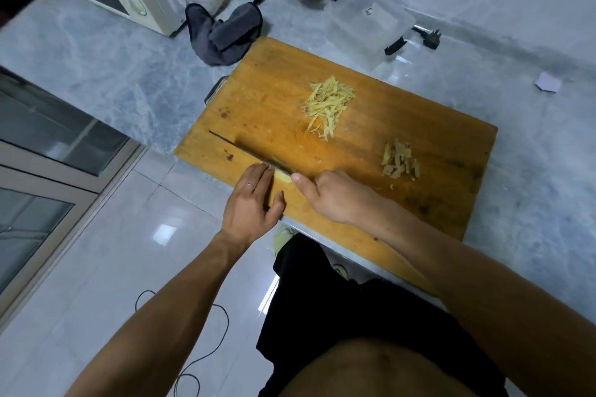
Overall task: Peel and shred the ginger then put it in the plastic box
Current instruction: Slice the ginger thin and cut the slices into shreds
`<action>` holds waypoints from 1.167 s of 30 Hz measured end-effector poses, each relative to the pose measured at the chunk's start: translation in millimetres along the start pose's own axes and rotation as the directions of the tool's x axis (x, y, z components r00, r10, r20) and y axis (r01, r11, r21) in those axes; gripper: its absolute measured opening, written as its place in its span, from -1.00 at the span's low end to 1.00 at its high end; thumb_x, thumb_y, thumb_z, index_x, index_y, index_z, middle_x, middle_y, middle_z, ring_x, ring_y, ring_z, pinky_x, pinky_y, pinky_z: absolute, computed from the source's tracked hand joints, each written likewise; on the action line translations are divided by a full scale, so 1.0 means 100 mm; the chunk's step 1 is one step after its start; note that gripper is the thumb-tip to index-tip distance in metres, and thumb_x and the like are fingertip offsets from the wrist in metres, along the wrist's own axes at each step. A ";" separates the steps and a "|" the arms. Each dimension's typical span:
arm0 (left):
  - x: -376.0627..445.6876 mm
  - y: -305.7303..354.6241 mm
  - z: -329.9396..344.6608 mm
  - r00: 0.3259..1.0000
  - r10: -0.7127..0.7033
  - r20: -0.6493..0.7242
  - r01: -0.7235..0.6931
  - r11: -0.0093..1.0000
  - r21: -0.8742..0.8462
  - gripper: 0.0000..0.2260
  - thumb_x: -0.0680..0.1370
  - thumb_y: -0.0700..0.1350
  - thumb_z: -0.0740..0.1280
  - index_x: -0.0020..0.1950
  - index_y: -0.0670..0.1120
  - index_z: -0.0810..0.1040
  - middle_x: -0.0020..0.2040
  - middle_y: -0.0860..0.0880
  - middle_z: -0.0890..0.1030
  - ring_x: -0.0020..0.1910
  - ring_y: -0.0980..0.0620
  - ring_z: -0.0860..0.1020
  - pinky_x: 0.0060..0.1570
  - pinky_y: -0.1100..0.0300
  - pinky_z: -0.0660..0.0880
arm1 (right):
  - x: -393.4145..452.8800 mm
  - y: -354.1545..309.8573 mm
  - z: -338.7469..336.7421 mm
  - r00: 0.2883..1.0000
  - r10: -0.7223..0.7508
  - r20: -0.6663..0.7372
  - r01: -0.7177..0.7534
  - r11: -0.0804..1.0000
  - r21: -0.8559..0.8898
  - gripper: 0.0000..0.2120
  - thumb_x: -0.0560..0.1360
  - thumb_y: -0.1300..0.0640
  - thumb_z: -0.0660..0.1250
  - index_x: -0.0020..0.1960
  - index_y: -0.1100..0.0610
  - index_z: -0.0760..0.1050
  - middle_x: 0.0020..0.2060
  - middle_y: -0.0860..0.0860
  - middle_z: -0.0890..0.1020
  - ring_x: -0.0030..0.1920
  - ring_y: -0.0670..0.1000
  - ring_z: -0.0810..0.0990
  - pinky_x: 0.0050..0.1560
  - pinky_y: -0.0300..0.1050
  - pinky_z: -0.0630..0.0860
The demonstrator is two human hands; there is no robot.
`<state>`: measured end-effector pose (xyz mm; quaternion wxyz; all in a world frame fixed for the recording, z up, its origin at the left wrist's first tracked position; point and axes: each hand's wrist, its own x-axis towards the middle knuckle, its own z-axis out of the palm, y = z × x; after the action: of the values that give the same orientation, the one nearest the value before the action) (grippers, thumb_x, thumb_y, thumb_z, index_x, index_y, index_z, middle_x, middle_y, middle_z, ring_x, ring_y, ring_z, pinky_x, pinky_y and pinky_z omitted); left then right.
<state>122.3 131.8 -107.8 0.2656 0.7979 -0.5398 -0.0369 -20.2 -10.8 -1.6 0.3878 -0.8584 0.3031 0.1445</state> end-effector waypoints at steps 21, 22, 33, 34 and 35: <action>0.05 0.24 -0.01 0.984 -0.170 0.046 0.167 0.984 0.064 -0.43 0.52 0.15 0.28 0.30 -0.30 0.50 0.29 -0.24 0.51 0.31 -0.23 0.41 0.26 -0.06 0.43 | -0.01 0.04 -0.08 1.000 0.008 0.010 -0.008 1.000 0.002 -0.36 0.65 -0.29 -0.11 -0.40 0.11 0.26 -0.41 0.09 0.34 -0.35 0.04 0.36 -0.17 -0.01 0.36; 0.05 0.23 -0.01 0.985 -0.169 0.045 0.166 0.984 0.064 -0.42 0.51 0.15 0.29 0.30 -0.29 0.50 0.29 -0.23 0.51 0.31 -0.21 0.41 0.25 -0.05 0.44 | -0.01 0.04 -0.07 1.000 0.009 0.008 -0.009 1.000 0.004 -0.36 0.65 -0.29 -0.11 -0.41 0.11 0.26 -0.41 0.10 0.34 -0.35 0.06 0.38 -0.18 0.00 0.37; 0.05 0.22 -0.04 0.993 -0.108 0.036 0.105 0.990 0.092 -0.48 0.50 0.13 0.30 0.24 -0.27 0.53 0.22 -0.23 0.55 0.27 -0.21 0.43 0.18 -0.03 0.48 | -0.12 0.06 -0.04 0.998 0.052 0.022 -0.052 0.999 -0.014 -0.36 0.65 -0.31 -0.12 -0.40 0.11 0.25 -0.41 0.08 0.31 -0.38 0.01 0.32 -0.20 -0.04 0.34; 0.05 0.22 -0.03 0.993 -0.114 0.034 0.111 0.990 0.082 -0.49 0.49 0.12 0.31 0.22 -0.27 0.53 0.21 -0.23 0.55 0.26 -0.21 0.43 0.17 -0.04 0.48 | -0.11 0.03 -0.03 0.999 0.050 0.019 -0.049 0.999 -0.019 -0.37 0.64 -0.31 -0.11 -0.39 0.10 0.24 -0.41 0.08 0.29 -0.38 0.03 0.33 -0.23 -0.04 0.33; 0.05 0.22 -0.02 0.993 -0.114 0.035 0.111 0.991 0.076 -0.50 0.49 0.12 0.31 0.21 -0.27 0.53 0.19 -0.23 0.55 0.25 -0.22 0.44 0.17 -0.05 0.48 | -0.08 -0.01 -0.02 0.999 0.045 0.015 -0.045 0.999 -0.020 -0.37 0.64 -0.31 -0.11 -0.39 0.10 0.24 -0.40 0.08 0.30 -0.36 0.05 0.35 -0.27 -0.04 0.30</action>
<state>106.2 122.2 -94.6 0.2228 0.8354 -0.5001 -0.0476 -26.2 -8.7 4.5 0.3785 -0.8539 0.3178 0.1627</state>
